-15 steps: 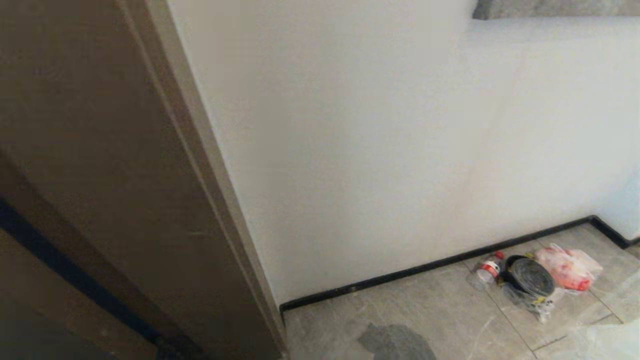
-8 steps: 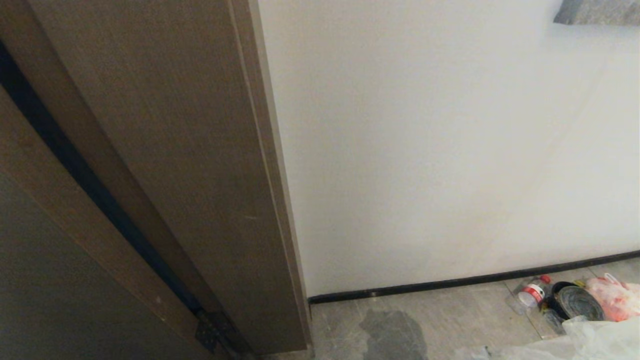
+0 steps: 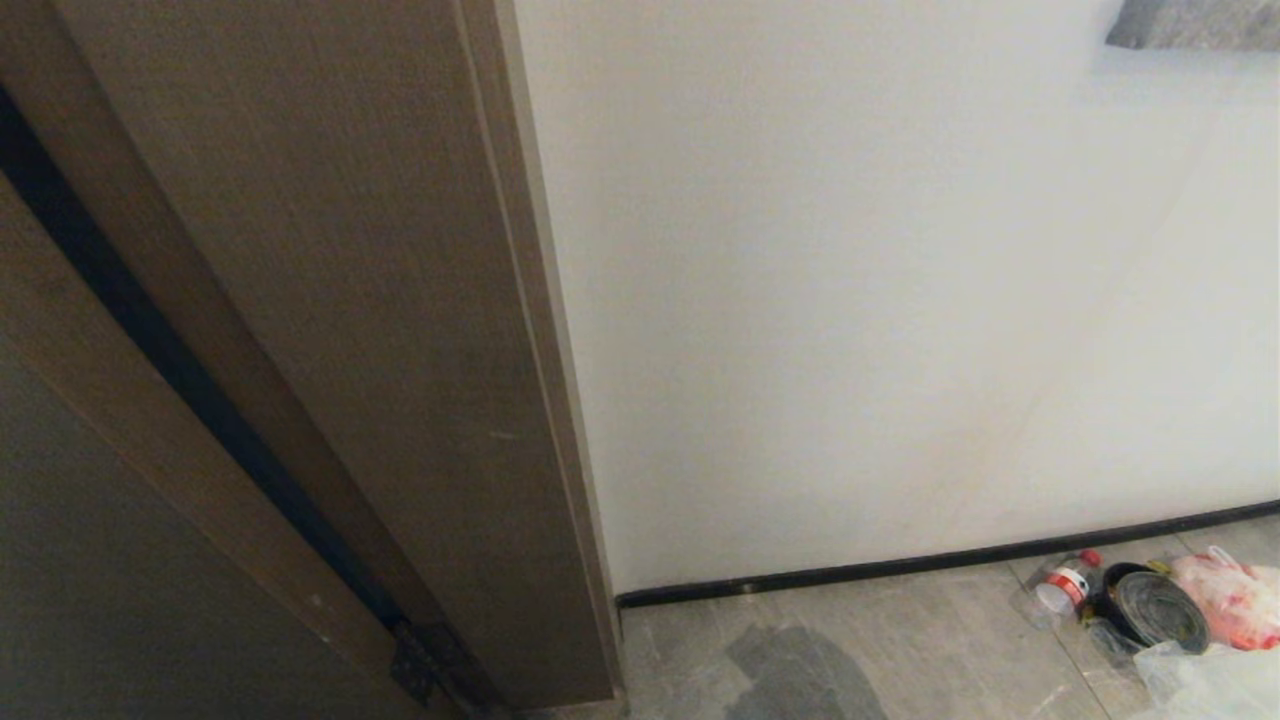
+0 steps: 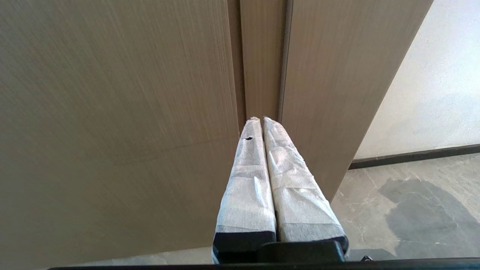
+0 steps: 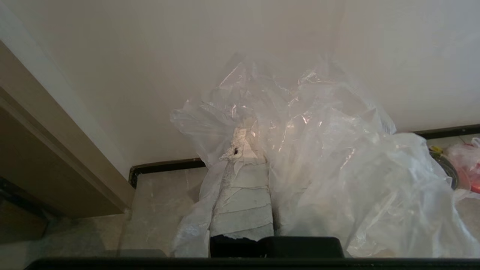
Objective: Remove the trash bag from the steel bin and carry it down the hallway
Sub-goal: Put the trash bag at the door
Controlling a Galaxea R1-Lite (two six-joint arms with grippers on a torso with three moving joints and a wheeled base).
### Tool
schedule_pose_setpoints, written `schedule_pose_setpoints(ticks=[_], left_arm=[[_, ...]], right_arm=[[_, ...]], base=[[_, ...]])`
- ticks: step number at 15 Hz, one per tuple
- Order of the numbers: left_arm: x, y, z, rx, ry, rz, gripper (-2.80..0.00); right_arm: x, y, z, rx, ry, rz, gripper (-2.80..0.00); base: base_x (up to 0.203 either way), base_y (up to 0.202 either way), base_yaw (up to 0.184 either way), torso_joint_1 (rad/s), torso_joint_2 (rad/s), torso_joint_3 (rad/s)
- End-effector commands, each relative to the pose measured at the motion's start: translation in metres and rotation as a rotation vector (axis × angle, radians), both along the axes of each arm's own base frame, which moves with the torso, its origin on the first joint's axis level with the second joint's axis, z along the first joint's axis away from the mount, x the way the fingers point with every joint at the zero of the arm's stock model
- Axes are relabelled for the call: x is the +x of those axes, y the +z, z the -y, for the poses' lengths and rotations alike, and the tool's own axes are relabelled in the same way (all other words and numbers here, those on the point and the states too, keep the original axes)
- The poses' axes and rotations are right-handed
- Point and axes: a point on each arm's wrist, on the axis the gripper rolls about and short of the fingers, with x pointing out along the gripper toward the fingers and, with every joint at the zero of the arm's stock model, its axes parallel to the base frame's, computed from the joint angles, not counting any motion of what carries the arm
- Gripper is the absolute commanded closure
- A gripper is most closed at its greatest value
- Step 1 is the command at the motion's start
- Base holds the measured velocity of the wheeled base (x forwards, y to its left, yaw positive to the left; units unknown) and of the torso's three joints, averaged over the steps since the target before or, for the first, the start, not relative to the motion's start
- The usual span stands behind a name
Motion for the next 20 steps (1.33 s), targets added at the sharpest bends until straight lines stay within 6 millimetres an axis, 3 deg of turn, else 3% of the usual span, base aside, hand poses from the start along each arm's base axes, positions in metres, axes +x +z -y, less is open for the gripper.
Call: schedule_pose_setpoints(ticks=[1, 14, 20], left_arm=[[0.0000, 0.0000, 0.0000, 0.000, 0.000, 0.000, 0.00], [0.0000, 0.0000, 0.0000, -0.001, 0.000, 0.000, 0.00], [0.0000, 0.0000, 0.0000, -0.006, 0.000, 0.000, 0.00]], right_arm=[[0.0001, -0.0004, 0.0000, 0.004, -0.001, -0.001, 0.00], [0.0001, -0.0004, 0.0000, 0.001, 0.000, -0.001, 0.00], [0.0001, -0.0004, 0.0000, 0.001, 0.002, -0.001, 0.00]], base=[[0.000, 0.000, 0.000, 0.000, 0.00, 0.000], [0.000, 0.000, 0.000, 0.000, 0.00, -0.004], [0.000, 0.000, 0.000, 0.004, 0.00, -0.170]])
